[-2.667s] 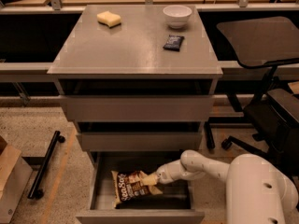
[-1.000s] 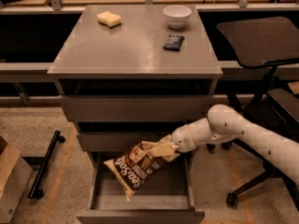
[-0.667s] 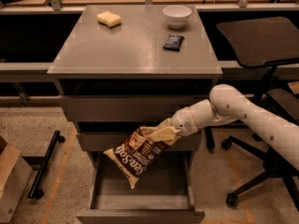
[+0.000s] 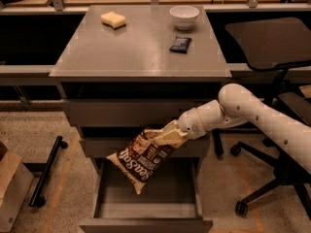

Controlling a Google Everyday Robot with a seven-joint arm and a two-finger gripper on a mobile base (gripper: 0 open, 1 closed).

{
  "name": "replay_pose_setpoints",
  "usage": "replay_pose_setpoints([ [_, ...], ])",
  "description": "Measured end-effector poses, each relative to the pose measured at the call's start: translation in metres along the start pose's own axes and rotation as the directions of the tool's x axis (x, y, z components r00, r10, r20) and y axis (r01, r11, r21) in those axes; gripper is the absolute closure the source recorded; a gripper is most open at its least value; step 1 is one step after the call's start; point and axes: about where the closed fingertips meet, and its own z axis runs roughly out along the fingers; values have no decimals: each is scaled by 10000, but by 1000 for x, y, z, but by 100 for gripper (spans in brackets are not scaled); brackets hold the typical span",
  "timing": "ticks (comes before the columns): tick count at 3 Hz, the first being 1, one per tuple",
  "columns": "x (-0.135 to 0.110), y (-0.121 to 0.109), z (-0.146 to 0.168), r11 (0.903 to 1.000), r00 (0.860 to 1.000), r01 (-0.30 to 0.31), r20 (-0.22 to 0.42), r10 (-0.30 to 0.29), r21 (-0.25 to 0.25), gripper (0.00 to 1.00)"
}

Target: Pick brown chip bag from bottom drawer and place on counter

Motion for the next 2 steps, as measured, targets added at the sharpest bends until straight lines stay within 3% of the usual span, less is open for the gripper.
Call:
replay_pose_setpoints([
  [1, -32, 19, -14, 9953, 9952, 962, 156, -963, 50, 100],
  [2, -82, 41, -43, 9761, 9757, 2163, 318, -2170, 220, 100],
])
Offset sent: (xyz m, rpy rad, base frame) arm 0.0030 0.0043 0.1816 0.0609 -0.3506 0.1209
